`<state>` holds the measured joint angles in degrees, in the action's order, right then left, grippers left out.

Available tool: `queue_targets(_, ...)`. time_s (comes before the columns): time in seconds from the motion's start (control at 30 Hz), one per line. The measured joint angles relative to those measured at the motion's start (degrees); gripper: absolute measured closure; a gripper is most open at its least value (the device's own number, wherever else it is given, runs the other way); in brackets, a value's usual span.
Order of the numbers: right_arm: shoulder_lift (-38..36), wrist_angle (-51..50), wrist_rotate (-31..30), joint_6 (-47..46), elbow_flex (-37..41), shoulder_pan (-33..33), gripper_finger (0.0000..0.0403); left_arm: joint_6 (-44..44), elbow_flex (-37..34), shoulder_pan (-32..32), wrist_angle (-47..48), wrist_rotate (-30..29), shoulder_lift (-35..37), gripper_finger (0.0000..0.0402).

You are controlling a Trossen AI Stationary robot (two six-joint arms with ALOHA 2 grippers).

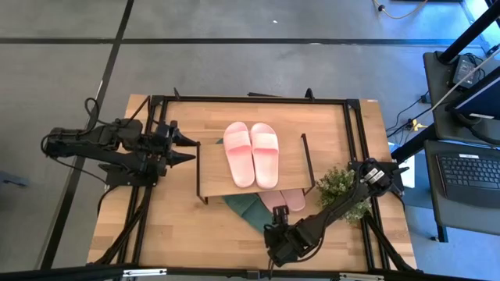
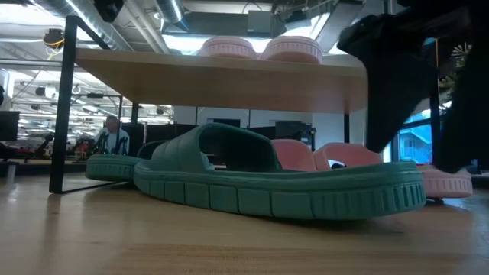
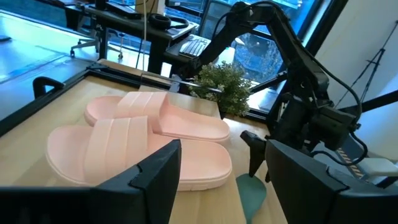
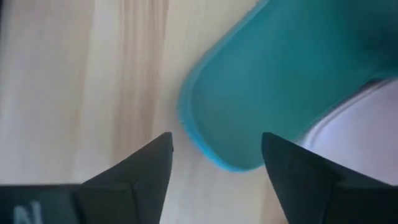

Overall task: Pick and place slides into the shelf
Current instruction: Put the green slipper under the shelf

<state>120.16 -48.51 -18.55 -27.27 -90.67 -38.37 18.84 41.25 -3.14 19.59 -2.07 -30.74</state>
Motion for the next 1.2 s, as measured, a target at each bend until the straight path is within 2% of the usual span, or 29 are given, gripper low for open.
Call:
queue_targets(0.13, 0.02, 0.12, -1.78, 5.44, 0.0, 0.0, 0.0168, 0.19, 0.0, -0.72, 0.1, -0.32, 0.0, 0.0177)
queue_targets(0.43, 0.07, 1.97, -0.84, 12.65, 0.0, -0.13, 0.0193, 0.53, 0.0, -2.08, 0.31, -0.32, 0.0, 0.0177)
queue_targets(0.87, 0.15, 7.47, -1.15, 13.44, 4.76, -0.46, 0.0201, 0.71, 0.02, -2.31, 0.4, -0.36, 0.0, 0.0177)
queue_targets(1.0, 0.15, 7.51, -1.15, 12.71, 4.76, -0.46, 0.0243, 0.73, 0.04, -2.31, 0.4, -0.41, 0.0, 0.0177)
queue_targets(1.2, 0.15, 7.69, -0.87, 12.64, 4.76, -0.46, 0.0363, 0.73, 0.04, -2.29, 0.47, -1.69, -0.02, 0.0177)
